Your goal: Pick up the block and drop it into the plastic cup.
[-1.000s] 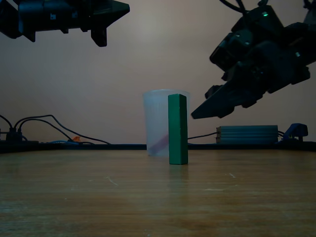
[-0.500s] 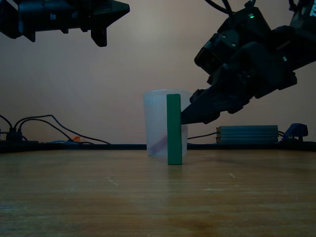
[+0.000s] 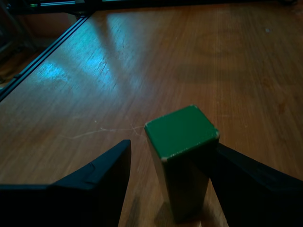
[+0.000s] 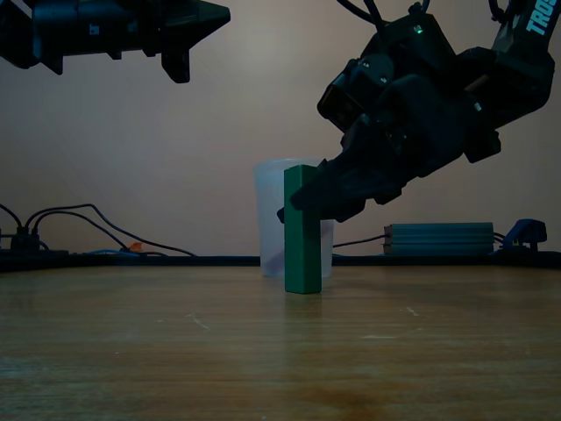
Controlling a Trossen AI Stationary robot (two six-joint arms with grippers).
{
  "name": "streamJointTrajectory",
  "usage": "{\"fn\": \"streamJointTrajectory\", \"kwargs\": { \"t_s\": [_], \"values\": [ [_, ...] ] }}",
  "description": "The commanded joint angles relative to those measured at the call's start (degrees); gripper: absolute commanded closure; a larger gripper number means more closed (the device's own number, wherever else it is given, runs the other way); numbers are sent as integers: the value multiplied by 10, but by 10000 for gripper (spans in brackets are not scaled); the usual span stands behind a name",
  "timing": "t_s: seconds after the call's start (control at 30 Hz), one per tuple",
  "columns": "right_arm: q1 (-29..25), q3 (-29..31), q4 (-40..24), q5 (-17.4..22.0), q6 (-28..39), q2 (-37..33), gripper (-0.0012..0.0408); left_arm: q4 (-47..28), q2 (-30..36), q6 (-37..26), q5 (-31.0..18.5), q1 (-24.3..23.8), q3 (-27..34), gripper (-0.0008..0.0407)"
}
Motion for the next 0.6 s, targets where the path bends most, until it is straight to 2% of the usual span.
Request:
{"fn": "streamJointTrajectory", "kwargs": {
  "t_s": [0.0, 0.27, 0.5, 0.57],
  "values": [
    [-1, 0, 0, 1, 0, 4, 205, 0, 0, 0, 0, 0, 0, 399],
    [-2, -3, 0, 3, 0, 2, 279, 0, 0, 0, 0, 0, 0, 399],
    [-3, -10, 0, 11, 0, 2, 402, 0, 0, 0, 0, 0, 0, 399],
    [-3, -10, -1, 12, 2, 2, 389, 0, 0, 0, 0, 0, 0, 399]
  ]
}}
